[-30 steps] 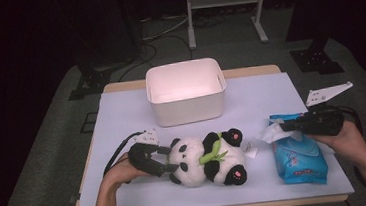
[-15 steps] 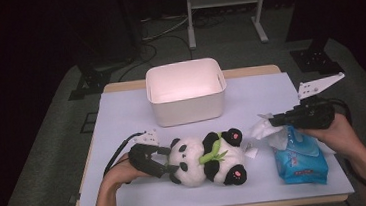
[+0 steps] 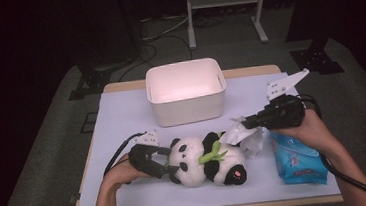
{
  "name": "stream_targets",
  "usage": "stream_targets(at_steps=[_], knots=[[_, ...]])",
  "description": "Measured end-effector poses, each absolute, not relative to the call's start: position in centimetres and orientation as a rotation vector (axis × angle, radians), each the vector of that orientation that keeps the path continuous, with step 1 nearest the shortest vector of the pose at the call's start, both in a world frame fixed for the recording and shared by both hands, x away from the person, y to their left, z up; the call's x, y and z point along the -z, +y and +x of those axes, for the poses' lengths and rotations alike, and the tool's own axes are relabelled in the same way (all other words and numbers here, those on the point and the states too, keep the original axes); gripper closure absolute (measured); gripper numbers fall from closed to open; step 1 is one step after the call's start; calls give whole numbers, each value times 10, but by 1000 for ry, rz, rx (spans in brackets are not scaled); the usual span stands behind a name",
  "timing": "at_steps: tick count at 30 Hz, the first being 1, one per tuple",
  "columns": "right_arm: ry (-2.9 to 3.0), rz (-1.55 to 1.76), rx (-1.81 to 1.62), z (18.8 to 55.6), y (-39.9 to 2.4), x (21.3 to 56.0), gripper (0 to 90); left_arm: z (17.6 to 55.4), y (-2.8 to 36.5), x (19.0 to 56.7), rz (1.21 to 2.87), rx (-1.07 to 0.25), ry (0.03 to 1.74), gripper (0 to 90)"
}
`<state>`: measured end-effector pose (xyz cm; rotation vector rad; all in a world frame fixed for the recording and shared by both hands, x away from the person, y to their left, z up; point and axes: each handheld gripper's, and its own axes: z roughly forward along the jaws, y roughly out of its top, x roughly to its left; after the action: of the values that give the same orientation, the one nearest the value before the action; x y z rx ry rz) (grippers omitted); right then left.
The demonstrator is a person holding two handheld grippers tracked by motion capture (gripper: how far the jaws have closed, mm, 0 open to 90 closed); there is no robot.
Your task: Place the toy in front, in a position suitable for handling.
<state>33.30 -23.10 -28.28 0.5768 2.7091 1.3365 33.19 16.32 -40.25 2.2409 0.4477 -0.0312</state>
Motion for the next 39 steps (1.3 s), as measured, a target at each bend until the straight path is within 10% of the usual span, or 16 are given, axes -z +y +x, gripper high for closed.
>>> stream_targets(at_steps=[13,39], knots=[[2853,391,-1280,337,-159,297,853,331,163,403,2240,31,444,244],[2878,457,-1122,323,-183,345,683,331,162,407,2250,29,452,183]])
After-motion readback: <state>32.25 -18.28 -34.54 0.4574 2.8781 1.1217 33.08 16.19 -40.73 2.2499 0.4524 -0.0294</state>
